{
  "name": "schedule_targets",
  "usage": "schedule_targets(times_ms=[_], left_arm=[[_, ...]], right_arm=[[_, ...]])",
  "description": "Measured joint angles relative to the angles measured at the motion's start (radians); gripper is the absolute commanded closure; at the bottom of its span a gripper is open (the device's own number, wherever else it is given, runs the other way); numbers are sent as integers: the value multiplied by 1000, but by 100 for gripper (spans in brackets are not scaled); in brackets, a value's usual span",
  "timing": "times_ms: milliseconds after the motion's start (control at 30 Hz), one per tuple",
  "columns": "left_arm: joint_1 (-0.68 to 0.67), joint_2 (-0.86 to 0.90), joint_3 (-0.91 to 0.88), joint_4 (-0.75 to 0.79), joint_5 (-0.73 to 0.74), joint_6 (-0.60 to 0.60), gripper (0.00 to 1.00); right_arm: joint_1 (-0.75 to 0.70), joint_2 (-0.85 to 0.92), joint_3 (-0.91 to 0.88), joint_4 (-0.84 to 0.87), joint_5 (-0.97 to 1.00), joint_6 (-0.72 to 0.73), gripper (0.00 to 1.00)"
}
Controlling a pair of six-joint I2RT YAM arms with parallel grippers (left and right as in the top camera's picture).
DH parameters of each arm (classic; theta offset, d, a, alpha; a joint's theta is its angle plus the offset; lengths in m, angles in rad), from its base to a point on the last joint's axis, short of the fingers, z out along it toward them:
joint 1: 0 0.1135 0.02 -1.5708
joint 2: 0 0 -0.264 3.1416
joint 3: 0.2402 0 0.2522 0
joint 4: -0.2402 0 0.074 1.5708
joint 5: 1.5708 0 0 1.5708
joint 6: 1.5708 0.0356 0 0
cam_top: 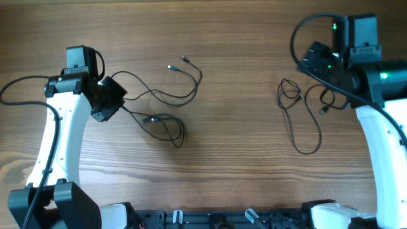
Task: Untangle cables
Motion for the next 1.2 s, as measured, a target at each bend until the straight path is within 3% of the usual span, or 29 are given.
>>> schedule_targets(times_ms=[100, 233, 267, 300, 400, 433, 533, 800, 967, 1200], left_arm=[[0, 0, 0, 21, 28, 21, 96], [-3, 0, 0, 86, 193, 110, 91], [-8, 0, 0, 97, 237, 132, 82], [-19, 0, 0, 108, 293, 163, 59], [-84, 0, 0, 113, 391, 222, 11], [-108, 0, 0, 112, 395, 232, 5], [-188, 0, 0, 101, 367, 256, 0], [-317, 0, 11, 15, 296, 344, 1], [-328, -26, 156, -103, 275, 367, 0], [-328, -154, 320, -134, 238, 348, 1]], right_arm=[[0, 24, 0, 6, -171, -97, 1], [0, 73, 0, 6, -389, -200, 1], [2, 85, 0, 6, -420, -213, 1], [4, 102, 0, 6, -454, -227, 1], [18, 148, 0, 4, -505, -248, 0], [23, 159, 0, 2, -514, -253, 1], [45, 200, 0, -9, -536, -267, 1], [63, 230, 0, -9, -555, -290, 1], [63, 230, 0, -6, -555, -290, 1], [63, 230, 0, 3, -554, -289, 0]])
